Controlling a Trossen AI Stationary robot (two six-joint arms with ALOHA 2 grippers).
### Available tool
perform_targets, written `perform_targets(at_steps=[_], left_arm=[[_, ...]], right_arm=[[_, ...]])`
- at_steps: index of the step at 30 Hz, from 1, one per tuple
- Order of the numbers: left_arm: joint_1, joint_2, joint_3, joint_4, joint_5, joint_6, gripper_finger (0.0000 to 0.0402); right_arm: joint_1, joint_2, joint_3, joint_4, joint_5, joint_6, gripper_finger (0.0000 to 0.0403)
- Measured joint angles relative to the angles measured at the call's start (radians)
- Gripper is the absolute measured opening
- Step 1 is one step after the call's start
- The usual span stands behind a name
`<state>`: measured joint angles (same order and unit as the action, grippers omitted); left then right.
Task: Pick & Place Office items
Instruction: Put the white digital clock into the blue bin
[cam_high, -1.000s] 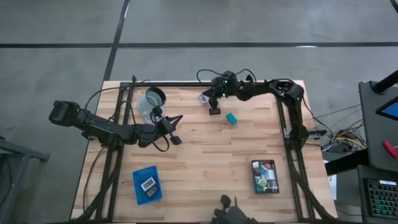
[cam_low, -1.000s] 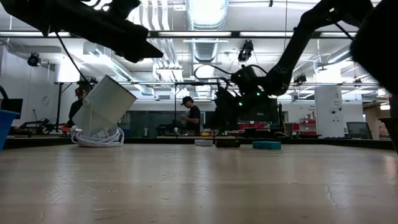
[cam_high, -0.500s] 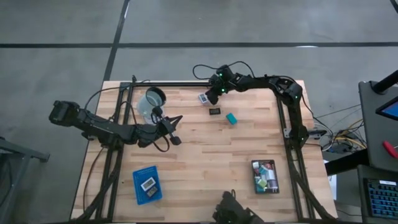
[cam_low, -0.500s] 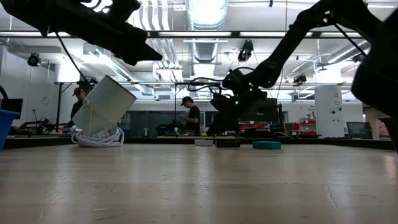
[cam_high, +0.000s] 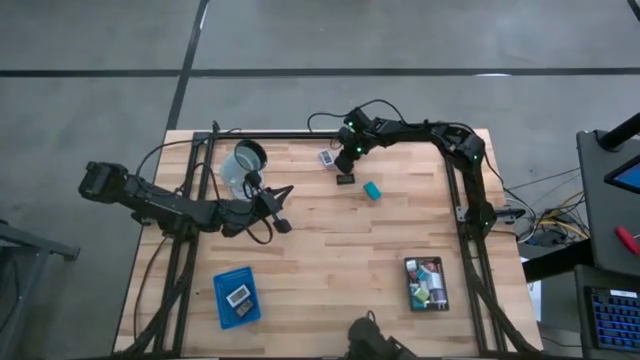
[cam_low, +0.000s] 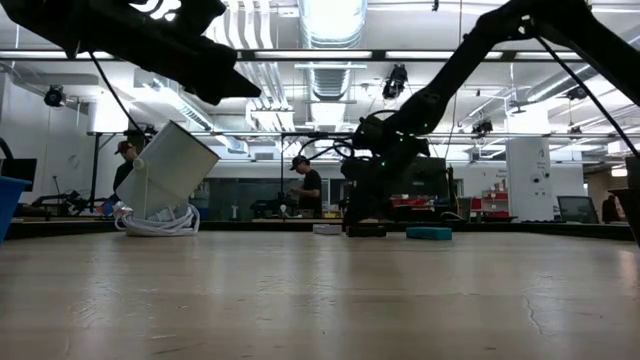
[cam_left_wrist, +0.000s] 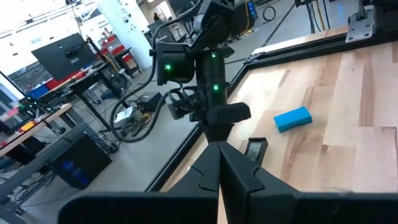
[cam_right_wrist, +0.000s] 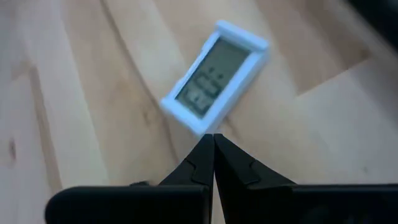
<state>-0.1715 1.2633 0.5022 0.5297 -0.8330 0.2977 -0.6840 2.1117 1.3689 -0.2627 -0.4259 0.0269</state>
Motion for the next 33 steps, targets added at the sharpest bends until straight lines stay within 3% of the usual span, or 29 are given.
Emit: perform_targets(at_steps=[22, 33], left_arm=[[0.000, 0.000, 0.002, 0.008, 0.000, 0.054, 0.0005], [0.000, 0.000, 0.001, 0.008, 0.001, 0.054, 0.0005]], right_arm=[[0.049, 0.006, 0.001, 0.124, 0.031, -0.024, 0.0008], [0.056, 0.006, 0.000, 0.104, 0.016, -0.002, 0.0008]])
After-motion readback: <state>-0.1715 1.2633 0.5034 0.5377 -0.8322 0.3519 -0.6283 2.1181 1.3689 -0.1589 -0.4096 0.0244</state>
